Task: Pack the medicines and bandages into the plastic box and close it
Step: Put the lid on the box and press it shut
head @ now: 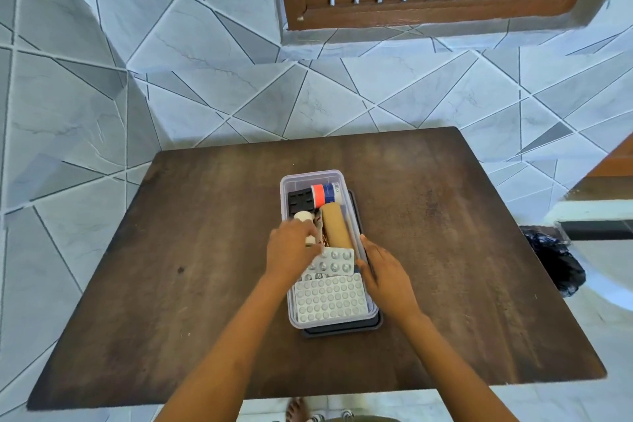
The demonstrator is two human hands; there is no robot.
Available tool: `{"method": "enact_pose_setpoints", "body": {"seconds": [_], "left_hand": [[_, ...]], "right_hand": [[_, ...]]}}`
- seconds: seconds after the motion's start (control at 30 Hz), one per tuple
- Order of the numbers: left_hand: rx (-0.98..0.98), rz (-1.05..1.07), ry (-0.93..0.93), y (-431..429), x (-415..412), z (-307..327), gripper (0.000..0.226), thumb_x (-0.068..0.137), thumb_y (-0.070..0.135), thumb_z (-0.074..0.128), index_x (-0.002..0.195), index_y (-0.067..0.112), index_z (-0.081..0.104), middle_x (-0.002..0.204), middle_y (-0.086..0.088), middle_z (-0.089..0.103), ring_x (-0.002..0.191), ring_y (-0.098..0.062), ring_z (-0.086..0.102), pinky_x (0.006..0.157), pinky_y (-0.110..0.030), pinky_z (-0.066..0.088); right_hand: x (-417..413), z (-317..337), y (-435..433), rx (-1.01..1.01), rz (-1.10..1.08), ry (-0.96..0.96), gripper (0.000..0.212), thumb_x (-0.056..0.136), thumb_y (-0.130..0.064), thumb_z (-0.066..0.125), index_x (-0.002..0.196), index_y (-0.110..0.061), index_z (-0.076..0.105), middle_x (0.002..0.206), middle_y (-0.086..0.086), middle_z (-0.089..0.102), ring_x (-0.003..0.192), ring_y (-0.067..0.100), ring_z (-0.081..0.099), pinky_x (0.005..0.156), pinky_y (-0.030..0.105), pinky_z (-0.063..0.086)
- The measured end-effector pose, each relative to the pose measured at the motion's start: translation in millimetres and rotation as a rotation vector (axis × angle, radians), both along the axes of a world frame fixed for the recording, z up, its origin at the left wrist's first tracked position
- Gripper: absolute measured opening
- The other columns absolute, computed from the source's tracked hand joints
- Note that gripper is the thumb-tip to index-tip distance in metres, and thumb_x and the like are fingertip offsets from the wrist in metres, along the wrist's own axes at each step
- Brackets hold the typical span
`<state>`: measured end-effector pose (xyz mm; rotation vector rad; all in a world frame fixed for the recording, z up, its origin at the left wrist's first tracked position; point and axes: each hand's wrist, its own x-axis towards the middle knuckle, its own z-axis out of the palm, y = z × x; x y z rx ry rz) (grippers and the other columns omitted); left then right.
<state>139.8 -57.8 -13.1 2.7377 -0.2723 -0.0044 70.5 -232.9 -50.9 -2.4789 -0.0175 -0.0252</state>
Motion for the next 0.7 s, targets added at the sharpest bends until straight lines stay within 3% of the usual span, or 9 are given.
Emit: {"method": "enact_pose_setpoints", "body": {"seconds": [0.07, 0.17, 0.27, 0.33, 0.4, 0.47, 0.53, 0.63, 0.7], "left_hand": [[-0.124, 0.166, -0.035, 14, 2, 5, 0.027, 0.083, 0.031, 0.066, 0.107, 0.02, 0.062, 0.112, -0.004, 0.062, 0.104, -0.021, 0.057, 0.088, -0.036, 0.047], [-0.135, 0.299, 0.218, 30, 0, 1, 0.046, 0.086, 0.032, 0.062, 0.126, 0.015, 0.049, 0.124, -0.01, 0.056, 0.11, -0.026, 0.057, 0.087, -0.037, 0.049], [-0.22, 0.276, 0.435, 30, -10, -9, 0.035, 0.088, 0.024, 0.06, 0.119, 0.008, 0.052, 0.117, -0.013, 0.062, 0.094, -0.023, 0.059, 0.082, -0.035, 0.05], [-0.325, 0.297, 0.401, 25, -19, -11, 0.018, 0.089, 0.015, 0.057, 0.106, 0.009, 0.056, 0.104, -0.012, 0.063, 0.084, -0.019, 0.054, 0.077, -0.036, 0.049], [-0.34, 0.337, 0.326, 24, -25, -10, 0.007, 0.089, 0.012, 0.055, 0.095, 0.015, 0.054, 0.093, -0.006, 0.059, 0.081, -0.018, 0.052, 0.075, -0.036, 0.048], [-0.312, 0.371, 0.26, 26, -30, -6, 0.006, 0.088, 0.012, 0.054, 0.09, 0.018, 0.052, 0.089, -0.003, 0.058, 0.08, -0.018, 0.053, 0.071, -0.034, 0.045], [-0.306, 0.403, 0.199, 31, -33, -2, 0.008, 0.088, 0.012, 0.053, 0.094, 0.013, 0.057, 0.089, -0.002, 0.06, 0.079, -0.019, 0.056, 0.07, -0.036, 0.047], [-0.299, 0.425, 0.125, 40, -36, 7, 0.019, 0.09, 0.013, 0.051, 0.107, 0.009, 0.059, 0.091, 0.0, 0.06, 0.081, -0.017, 0.055, 0.064, -0.026, 0.043], [-0.281, 0.461, 0.094, 50, -37, 11, 0.021, 0.092, 0.014, 0.049, 0.11, 0.008, 0.059, 0.095, -0.003, 0.063, 0.082, -0.019, 0.056, 0.069, -0.028, 0.043]], "right_hand": [[0, 0, 0, 0.04, -0.007, 0.043, 0.049, 0.097, -0.025, 0.043, 0.143, -0.012, 0.03, 0.139, 0.008, 0.05, 0.123, 0.022, 0.051, 0.098, 0.034, 0.043], [2, 0, 0, 0.154, -0.012, 0.112, 0.045, 0.098, -0.021, 0.042, 0.141, -0.011, 0.035, 0.117, 0.012, 0.065, 0.088, 0.012, 0.061, 0.072, 0.025, 0.045], [2, 2, 0, 0.307, 0.007, 0.124, 0.03, 0.097, -0.015, 0.044, 0.126, -0.012, 0.051, 0.103, 0.002, 0.067, 0.085, 0.014, 0.064, 0.071, 0.024, 0.052], [2, 4, 0, 0.309, 0.006, 0.124, 0.016, 0.096, -0.013, 0.045, 0.107, -0.013, 0.057, 0.094, 0.011, 0.071, 0.082, 0.027, 0.067, 0.069, 0.038, 0.054], [4, 5, 1, 0.264, -0.003, 0.123, 0.011, 0.096, -0.014, 0.045, 0.09, -0.011, 0.054, 0.082, 0.018, 0.068, 0.07, 0.031, 0.064, 0.057, 0.034, 0.046], [4, 7, 5, 0.263, -0.006, 0.105, 0.015, 0.096, -0.014, 0.045, 0.086, -0.007, 0.054, 0.071, 0.012, 0.063, 0.057, 0.021, 0.056, 0.048, 0.023, 0.038], [2, 11, 9, 0.273, 0.01, 0.069, 0.016, 0.096, -0.015, 0.045, 0.085, -0.007, 0.054, 0.065, 0.005, 0.058, 0.05, 0.01, 0.048, 0.044, 0.015, 0.033], [0, 17, 20, 0.306, 0.049, 0.001, 0.017, 0.096, -0.017, 0.046, 0.099, -0.005, 0.057, 0.075, 0.01, 0.065, 0.055, 0.014, 0.054, 0.048, 0.017, 0.038], [-2, 22, 32, 0.327, 0.083, -0.011, 0.02, 0.096, -0.019, 0.046, 0.108, -0.009, 0.057, 0.087, 0.01, 0.07, 0.065, 0.017, 0.06, 0.053, 0.02, 0.044]]}}
